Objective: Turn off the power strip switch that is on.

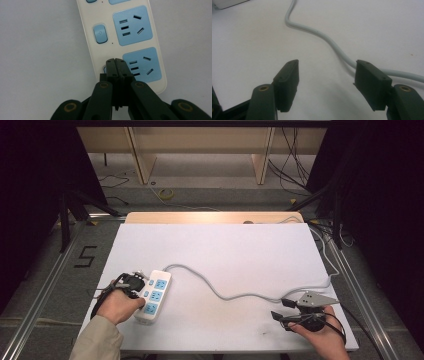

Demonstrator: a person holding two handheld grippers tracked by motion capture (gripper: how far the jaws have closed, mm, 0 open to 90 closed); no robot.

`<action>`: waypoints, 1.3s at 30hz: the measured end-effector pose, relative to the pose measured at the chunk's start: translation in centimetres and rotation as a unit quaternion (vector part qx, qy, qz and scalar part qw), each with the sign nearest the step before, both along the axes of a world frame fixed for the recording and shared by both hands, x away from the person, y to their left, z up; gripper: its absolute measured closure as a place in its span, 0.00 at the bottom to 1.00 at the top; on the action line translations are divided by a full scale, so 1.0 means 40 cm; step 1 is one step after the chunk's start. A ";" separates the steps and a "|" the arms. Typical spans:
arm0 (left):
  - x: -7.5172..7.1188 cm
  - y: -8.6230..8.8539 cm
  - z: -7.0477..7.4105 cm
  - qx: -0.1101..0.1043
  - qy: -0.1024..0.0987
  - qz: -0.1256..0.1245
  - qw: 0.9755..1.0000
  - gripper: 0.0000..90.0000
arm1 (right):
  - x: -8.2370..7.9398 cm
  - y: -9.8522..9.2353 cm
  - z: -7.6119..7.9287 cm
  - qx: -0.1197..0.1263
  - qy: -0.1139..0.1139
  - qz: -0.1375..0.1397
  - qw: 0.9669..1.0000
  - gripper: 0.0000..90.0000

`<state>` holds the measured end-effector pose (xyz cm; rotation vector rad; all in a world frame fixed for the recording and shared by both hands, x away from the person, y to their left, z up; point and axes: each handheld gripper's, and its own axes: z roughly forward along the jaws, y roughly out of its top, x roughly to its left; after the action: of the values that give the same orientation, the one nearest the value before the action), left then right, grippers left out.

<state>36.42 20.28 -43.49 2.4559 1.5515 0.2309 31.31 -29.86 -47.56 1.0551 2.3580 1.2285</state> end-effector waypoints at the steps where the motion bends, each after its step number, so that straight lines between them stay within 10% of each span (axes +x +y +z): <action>1: 0.000 0.000 0.000 0.000 0.000 0.001 1.000 1.00 | 0.000 0.000 0.000 0.001 0.000 0.000 1.000 0.41; 39: 0.003 0.006 -0.003 -0.005 0.010 0.001 1.000 1.00 | -0.001 0.003 0.000 0.001 0.000 0.002 1.000 0.41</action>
<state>36.54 20.52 -43.63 2.4552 1.5597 0.1993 31.26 -29.74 -47.54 1.0520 2.3591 1.2326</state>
